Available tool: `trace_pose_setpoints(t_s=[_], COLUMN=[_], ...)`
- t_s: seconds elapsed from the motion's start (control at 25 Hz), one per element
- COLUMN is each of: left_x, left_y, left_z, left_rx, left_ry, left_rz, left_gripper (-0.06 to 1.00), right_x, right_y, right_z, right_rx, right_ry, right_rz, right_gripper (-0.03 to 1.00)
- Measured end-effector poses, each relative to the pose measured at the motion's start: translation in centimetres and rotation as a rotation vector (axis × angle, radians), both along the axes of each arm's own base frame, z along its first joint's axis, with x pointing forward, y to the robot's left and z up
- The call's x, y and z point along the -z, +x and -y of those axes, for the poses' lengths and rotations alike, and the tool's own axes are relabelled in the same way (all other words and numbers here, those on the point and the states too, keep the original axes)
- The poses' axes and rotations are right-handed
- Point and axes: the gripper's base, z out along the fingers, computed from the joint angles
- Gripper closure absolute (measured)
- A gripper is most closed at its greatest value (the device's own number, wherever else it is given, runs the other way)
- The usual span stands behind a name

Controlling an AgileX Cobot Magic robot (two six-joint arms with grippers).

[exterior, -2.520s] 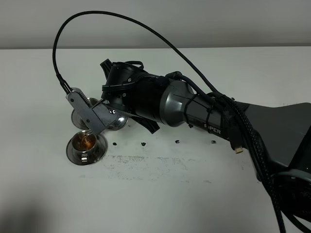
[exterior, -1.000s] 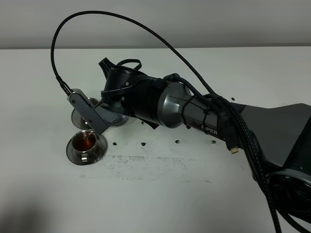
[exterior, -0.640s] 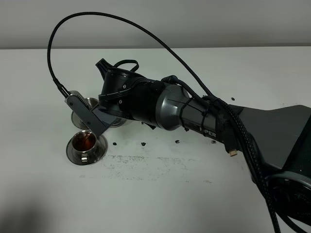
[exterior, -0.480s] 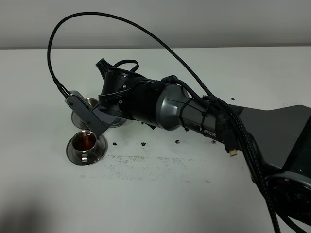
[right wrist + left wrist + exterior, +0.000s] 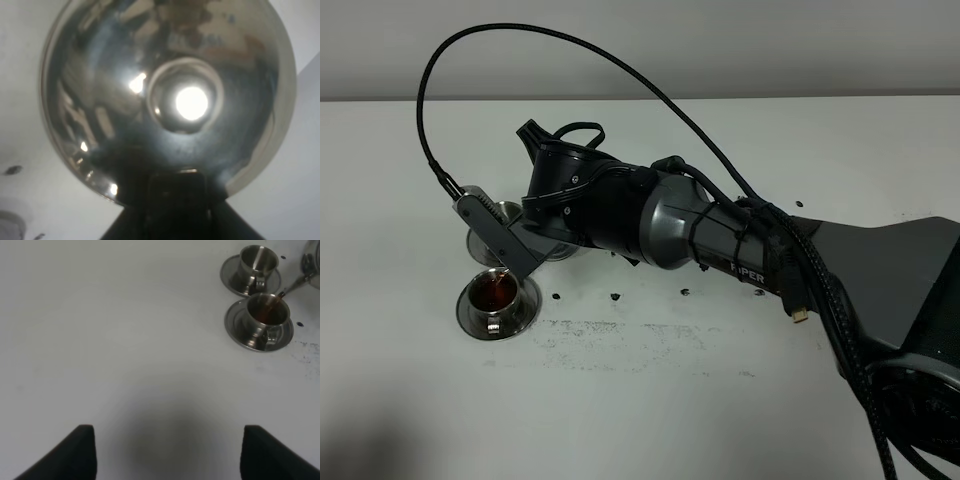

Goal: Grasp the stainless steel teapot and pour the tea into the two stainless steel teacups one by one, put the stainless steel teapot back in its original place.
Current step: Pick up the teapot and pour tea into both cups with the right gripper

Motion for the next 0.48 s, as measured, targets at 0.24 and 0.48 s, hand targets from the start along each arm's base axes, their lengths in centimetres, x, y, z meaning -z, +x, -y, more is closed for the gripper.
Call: trace_pose_setpoints(t_s=[0.24,0.48], left_x=[0.00,0.00], left_y=[0.00,0.00], left_z=[0.00,0.00], left_rx=[0.000,0.000], left_ry=[0.000,0.000], left_rz=[0.000,0.000], left_gripper=[0.36,0.36], right_x=[-0.01,0.35], right_y=[0.01,-0.40], right_z=[0.00,-0.11], right_rx=[0.005,0.037], right_ry=[0.004,0.048], right_rz=[0.001,-0.059], right_gripper=[0.78,0.78])
